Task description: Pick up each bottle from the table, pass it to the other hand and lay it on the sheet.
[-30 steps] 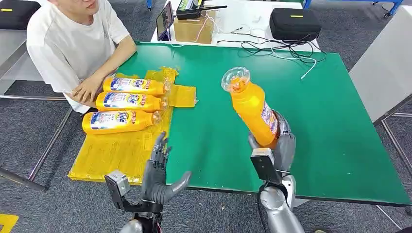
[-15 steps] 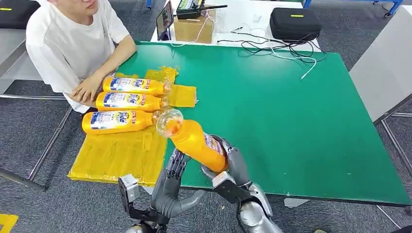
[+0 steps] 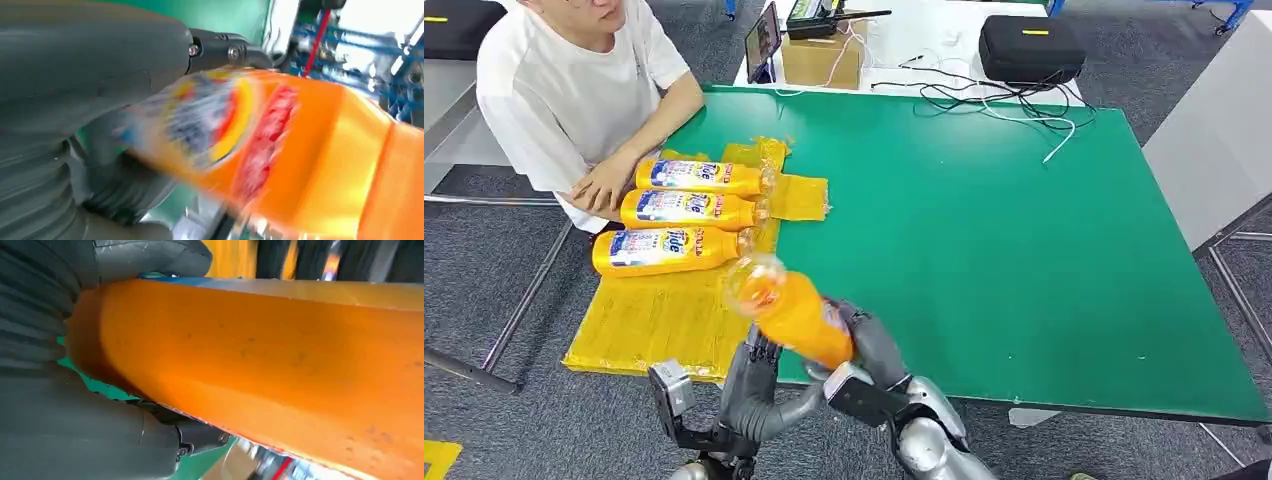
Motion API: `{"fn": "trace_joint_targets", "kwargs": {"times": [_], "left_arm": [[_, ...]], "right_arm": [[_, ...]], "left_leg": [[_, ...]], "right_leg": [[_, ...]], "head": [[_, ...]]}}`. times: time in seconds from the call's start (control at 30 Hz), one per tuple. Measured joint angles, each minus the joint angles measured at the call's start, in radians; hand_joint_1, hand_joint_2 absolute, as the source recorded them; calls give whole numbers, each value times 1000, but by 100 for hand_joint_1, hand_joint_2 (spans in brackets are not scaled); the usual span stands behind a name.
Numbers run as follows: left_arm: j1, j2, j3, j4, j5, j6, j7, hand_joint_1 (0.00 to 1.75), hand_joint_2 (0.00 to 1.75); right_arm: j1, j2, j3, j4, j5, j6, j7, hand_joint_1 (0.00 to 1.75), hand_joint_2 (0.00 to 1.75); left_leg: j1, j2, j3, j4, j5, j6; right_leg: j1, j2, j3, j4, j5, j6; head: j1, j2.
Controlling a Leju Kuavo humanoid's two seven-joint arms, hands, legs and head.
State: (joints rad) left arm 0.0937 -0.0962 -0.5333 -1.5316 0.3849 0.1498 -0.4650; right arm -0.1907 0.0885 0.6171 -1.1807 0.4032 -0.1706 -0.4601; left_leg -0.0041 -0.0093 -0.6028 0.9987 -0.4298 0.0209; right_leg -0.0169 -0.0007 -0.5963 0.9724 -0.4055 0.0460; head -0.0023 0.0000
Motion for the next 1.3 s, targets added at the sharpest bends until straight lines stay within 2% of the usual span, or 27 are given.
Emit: {"fn": "trace_joint_targets", "kwargs": {"times": [0.17, 0.2, 0.23, 0.33, 0.37, 0.4, 0.43, 0.47, 0.5, 0.53, 0.67, 0.83, 1.3], "left_arm": [[-10, -14, 22, 2, -15, 54, -15, 0, 175], [-10, -14, 24, 2, -17, 54, -16, 5, 175], [-10, -15, 26, 2, -17, 53, -18, 0, 175], [-10, -15, 33, 2, -10, 37, -19, 0, 175], [-9, -15, 37, 2, -7, 32, -17, 7, 175], [-9, -15, 40, 2, -10, 28, -15, 166, 175], [-7, -15, 42, 2, -15, 23, -12, 175, 175], [-5, -15, 45, 2, -16, 17, -10, 175, 175], [-3, -15, 50, 2, -10, 3, -5, 175, 175], [-1, -15, 52, 2, -3, -6, 0, 175, 175], [4, -15, 81, 1, 68, -86, 32, 175, 175], [3, -15, 99, -8, 157, -133, 78, 175, 175], [-24, -64, 151, -9, 108, 63, 51, 175, 175]], "right_arm": [[1, 0, 57, 0, 1, 19, 12, 175, 175], [0, 0, 61, 0, 1, 19, 13, 175, 175], [-1, 0, 66, 0, 1, 19, 14, 175, 175], [-12, -3, 79, 2, 9, 20, 31, 175, 175], [-18, -4, 84, 5, 15, 21, 44, 175, 175], [-24, -5, 91, 8, 23, 23, 56, 175, 175], [-32, -7, 101, 13, 33, 28, 68, 175, 175], [-38, -9, 107, 16, 37, 34, 74, 66, 175], [-47, -12, 113, 22, 41, 42, 79, 0, 175], [-54, -13, 117, 25, 42, 46, 81, 0, 0], [-62, -14, 134, 37, 40, 48, 83, 0, 0], [-44, -6, 138, 39, 21, -29, 65, 0, 0], [32, 17, 45, 42, -85, -156, 12, 0, 0]], "left_leg": [[0, 0, 0, 0, 0, 0], [0, 0, 0, 0, 0, 0], [0, 0, 0, 0, 0, 0], [0, 0, 0, 0, 0, 0], [0, 0, 0, 0, 0, 0], [0, 0, 0, 0, 0, 0], [0, 1, 0, 0, 0, 0], [0, 1, 0, 0, 0, 0], [0, 1, 0, 0, 0, 0], [0, 1, 0, 0, 0, 0], [0, 0, 0, 0, 0, 0], [0, 1, 0, 0, 0, 0], [0, 0, 0, 0, 0, 0]], "right_leg": [[0, 0, 0, 0, 0, 0], [0, 0, 0, 0, 0, 0], [0, 0, 0, 0, 0, 0], [0, 0, 0, 0, 0, 0], [0, 0, 0, 0, 0, 0], [0, 0, 0, 0, 0, 0], [0, 0, 0, 0, 0, 0], [0, 0, 0, 0, 0, 0], [0, 0, 0, 0, 0, 0], [0, 0, 0, 0, 0, 0], [0, 0, 0, 0, 0, 0], [0, 0, -1, 0, 0, 0], [0, 0, 0, 0, 0, 0]], "head": [[0, 0], [-1, 0], [0, 0], [-1, 0], [0, 0], [-1, 0], [-1, 0], [-1, 0], [-1, 0], [0, 0], [0, 0], [-1, 0], [0, 0]]}}
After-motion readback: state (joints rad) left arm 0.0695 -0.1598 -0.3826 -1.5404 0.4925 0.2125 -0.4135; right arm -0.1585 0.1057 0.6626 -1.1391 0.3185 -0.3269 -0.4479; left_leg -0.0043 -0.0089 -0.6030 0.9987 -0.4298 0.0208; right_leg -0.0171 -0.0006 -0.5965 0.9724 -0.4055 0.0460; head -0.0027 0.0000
